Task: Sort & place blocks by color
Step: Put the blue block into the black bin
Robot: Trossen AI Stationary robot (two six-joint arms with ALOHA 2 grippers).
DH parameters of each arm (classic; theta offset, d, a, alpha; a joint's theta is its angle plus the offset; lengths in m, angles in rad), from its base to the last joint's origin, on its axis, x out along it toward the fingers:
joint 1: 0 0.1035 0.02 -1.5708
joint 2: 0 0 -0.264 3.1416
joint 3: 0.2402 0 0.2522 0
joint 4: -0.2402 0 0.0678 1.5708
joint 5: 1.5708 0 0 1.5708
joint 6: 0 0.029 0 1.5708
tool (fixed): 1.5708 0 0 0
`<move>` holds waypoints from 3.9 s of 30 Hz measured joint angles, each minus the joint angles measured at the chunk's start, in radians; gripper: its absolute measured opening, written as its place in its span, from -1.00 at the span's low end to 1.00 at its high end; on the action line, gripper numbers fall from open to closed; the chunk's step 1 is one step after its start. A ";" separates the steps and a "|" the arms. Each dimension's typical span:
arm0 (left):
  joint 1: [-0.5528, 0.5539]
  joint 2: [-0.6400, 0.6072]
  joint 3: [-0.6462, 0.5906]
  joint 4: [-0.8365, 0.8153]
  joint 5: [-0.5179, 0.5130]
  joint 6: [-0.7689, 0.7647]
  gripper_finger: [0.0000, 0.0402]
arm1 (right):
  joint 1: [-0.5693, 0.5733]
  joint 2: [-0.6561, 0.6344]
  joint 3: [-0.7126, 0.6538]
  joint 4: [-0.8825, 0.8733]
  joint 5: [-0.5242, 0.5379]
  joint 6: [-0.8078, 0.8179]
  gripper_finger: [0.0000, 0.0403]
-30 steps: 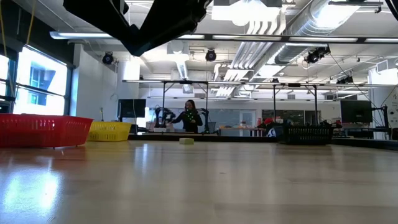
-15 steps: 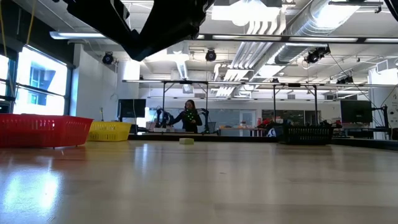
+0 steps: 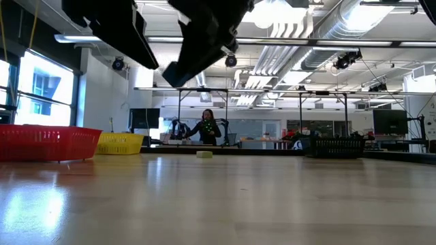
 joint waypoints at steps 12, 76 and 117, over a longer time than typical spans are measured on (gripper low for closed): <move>0.223 0.001 -0.002 -0.040 -0.017 0.133 0.17 | -0.189 -0.004 0.000 -0.242 0.182 0.105 -0.49; 0.778 0.001 -0.003 0.331 0.482 0.767 0.17 | -0.641 -0.003 0.336 -0.481 0.180 -0.086 -0.49; 1.006 0.002 -0.003 0.336 0.461 0.714 0.17 | -0.972 -0.003 -0.246 -0.758 0.011 0.120 -0.10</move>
